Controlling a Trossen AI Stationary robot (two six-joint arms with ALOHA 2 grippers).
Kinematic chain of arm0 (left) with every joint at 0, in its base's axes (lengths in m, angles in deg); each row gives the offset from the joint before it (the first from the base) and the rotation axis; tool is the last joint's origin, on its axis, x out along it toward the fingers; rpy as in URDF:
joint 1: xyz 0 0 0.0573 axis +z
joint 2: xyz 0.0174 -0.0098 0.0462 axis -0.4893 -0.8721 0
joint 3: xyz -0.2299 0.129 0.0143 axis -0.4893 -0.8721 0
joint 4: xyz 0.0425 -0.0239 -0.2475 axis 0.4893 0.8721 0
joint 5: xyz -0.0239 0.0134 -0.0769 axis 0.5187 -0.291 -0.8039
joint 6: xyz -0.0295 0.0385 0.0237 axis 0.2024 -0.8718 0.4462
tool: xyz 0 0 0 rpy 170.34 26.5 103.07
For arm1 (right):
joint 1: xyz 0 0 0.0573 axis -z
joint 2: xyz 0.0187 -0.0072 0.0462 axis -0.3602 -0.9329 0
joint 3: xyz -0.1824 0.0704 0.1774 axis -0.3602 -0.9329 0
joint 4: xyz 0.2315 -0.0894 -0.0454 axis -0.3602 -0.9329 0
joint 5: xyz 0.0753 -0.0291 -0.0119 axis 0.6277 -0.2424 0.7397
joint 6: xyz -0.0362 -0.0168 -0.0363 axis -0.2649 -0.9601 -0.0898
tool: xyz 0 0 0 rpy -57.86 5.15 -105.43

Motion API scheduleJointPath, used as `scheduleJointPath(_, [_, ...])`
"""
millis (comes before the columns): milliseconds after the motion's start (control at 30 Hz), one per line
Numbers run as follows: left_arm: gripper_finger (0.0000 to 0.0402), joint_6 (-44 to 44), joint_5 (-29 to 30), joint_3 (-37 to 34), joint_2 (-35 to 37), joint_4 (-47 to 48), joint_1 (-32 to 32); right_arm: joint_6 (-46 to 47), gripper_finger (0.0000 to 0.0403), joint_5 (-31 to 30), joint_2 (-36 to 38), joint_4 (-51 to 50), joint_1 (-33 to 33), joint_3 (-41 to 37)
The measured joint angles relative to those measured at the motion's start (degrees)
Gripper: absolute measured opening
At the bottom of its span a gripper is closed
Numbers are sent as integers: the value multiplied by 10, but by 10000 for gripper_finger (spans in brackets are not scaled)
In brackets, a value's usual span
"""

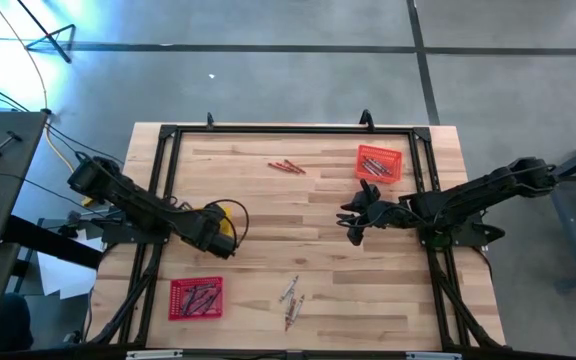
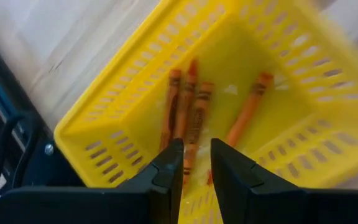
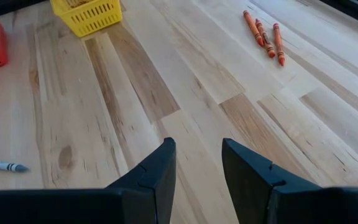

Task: Sort crayons
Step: Put the orange crayon into the yellow bin

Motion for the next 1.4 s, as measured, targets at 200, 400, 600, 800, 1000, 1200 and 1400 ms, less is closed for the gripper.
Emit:
scheduleJointPath(200, [65, -96, 49, 82, 0, -2, 19, 0, 125, -1, 0, 0, 0, 0])
scheduleJointPath(400, [65, -254, 169, 165, 0, -63, 45, 0, 125, -17, 0, 0, 0, 0])
scheduleJointPath(600, [65, -489, 185, 166, 1, -226, 96, 0, 125, -16, 0, 0, 0, 0])
scheduleJointPath(800, [65, -643, 136, 132, -7, -389, 170, -4, 125, -17, 0, 0, 0, 0])
scheduleJointPath(1000, [66, -652, 66, 113, -59, -442, 260, -10, 125, -17, 0, 0, 0, 0])
scheduleJointPath(1200, [66, -685, 15, 113, -131, -469, 331, -39, 125, -18, 0, -1, 0, 0])
scheduleJointPath(1400, [66, -759, -18, 121, -179, -475, 364, -41, 125, -18, 0, -4, 0, 0])
